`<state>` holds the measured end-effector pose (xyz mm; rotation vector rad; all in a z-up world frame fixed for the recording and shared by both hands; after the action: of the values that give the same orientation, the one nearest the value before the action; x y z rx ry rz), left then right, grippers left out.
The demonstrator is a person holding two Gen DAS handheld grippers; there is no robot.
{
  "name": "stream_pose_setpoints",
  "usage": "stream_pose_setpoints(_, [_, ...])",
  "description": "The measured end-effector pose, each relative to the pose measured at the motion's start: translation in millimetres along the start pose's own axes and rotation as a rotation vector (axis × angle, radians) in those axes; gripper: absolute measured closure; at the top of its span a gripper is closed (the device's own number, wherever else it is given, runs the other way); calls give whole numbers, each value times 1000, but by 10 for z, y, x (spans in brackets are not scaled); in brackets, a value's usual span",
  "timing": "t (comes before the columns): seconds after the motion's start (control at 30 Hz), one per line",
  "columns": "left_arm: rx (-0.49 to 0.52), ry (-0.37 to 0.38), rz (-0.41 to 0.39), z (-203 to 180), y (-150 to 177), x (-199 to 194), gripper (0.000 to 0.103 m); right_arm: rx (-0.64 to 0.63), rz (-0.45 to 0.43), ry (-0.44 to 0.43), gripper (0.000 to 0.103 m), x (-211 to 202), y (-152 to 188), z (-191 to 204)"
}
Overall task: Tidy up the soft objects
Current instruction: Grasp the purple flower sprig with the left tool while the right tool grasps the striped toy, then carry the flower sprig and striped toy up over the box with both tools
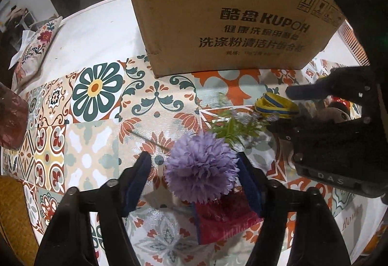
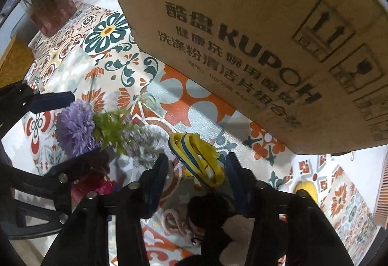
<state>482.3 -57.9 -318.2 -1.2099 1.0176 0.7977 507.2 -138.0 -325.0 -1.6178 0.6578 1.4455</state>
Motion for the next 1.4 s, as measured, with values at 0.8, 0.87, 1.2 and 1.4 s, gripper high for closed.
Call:
stream_pose_setpoints(0.8, [-8,1,-102,-15,-97,-388,69,229,-187,-54,79,-490,93,-45])
stream_pose_setpoints(0.87, [-9,2,-120,-19,-119,-474,69,251,-208,-57,79,-597,96,-64])
stream_pose_setpoints(1.2, [-8,-7,-213,-79,-217,-932,69,290,-324,-43,79,-1143,157,-60])
stream_pose_setpoints(1.4, [4,13,-274,-142,-246,-1199,69,315,-391,-36,79,-1438,185,-35])
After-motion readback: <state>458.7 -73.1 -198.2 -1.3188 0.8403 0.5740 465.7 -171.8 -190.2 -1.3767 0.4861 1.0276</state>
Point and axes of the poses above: each gripper's, at about its wrist camera, not at the fingertips, and x roughly the way its jaws point, z to its left, y to its underside, the point moved 10 cm from there along x, roughly the way its jaws point, and after that the axes turned 3 degrees about -y, right-handed, at the moved point
